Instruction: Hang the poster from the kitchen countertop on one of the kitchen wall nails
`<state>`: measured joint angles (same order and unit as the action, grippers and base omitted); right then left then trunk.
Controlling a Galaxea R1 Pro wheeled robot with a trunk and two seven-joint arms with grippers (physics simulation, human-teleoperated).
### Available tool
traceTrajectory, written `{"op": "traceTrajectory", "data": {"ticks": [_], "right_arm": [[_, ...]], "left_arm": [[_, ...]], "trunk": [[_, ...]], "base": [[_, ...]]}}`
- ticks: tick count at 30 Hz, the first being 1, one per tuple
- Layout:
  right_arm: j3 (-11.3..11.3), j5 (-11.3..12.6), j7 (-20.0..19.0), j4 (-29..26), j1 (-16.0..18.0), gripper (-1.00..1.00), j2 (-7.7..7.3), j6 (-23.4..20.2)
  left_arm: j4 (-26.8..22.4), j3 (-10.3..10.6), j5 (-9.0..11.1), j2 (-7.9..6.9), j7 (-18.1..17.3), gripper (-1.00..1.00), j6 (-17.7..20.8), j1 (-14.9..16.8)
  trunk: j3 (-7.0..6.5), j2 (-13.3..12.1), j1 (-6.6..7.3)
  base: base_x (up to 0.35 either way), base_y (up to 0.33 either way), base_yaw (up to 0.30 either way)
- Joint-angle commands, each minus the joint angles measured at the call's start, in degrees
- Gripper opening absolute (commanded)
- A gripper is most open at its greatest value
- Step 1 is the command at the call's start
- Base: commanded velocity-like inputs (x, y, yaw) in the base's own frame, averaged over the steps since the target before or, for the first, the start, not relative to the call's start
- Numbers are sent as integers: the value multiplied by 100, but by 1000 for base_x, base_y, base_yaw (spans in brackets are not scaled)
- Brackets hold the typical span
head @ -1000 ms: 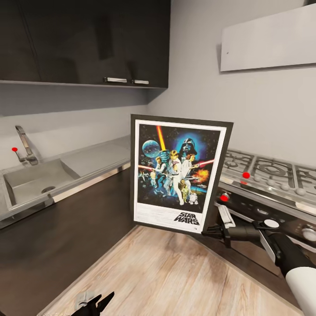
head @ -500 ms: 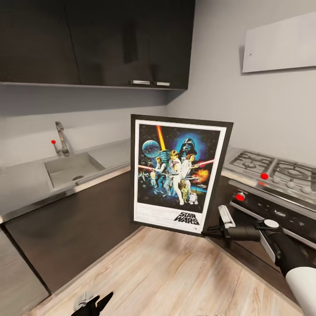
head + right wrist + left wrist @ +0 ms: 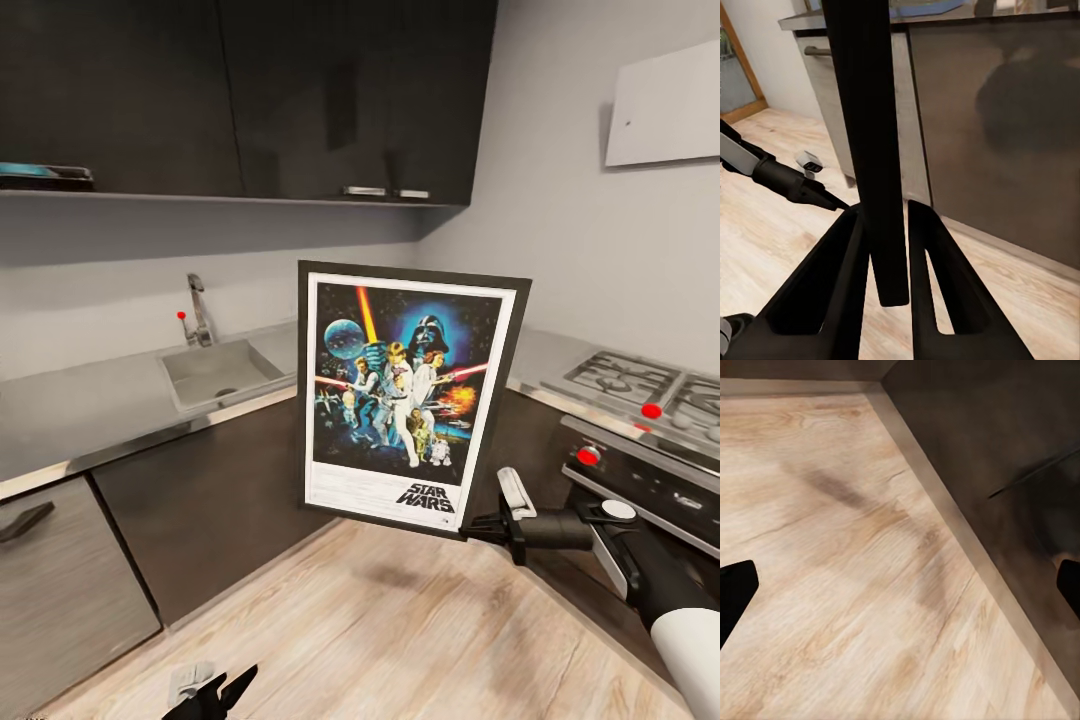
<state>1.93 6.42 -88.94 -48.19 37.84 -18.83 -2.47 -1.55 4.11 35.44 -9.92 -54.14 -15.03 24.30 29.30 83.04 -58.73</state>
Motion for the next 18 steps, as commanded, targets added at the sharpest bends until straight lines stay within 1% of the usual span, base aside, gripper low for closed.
{"op": "traceTrajectory", "data": {"ticks": [1, 8, 11, 15, 18], "right_arm": [[19, 34, -18, 2, 4, -100, -7, -46], [26, 34, -18, 2, 4, -100, -7, -44], [26, 34, -18, 2, 4, -100, -7, -43], [27, 34, -18, 4, 4, -100, -7, -43], [27, 34, -18, 3, 4, -100, -7, -43]], "left_arm": [[5, 44, 33, -1, -9, 100, -35, 5], [5, 41, 33, -1, -9, 100, -35, 3], [5, 39, 33, -1, -9, 100, -35, 4], [5, 38, 33, -1, -9, 100, -35, 4], [5, 39, 33, -1, -9, 100, -36, 5]], "trunk": [[6, 3, 0], [41, 3, 0], [56, 3, 0], [63, 3, 0], [65, 3, 0]], "base": [[-6, 0, 59], [-24, 0, 57], [-184, 0, 36], [-279, 0, 24], [-198, 0, 152]]}}
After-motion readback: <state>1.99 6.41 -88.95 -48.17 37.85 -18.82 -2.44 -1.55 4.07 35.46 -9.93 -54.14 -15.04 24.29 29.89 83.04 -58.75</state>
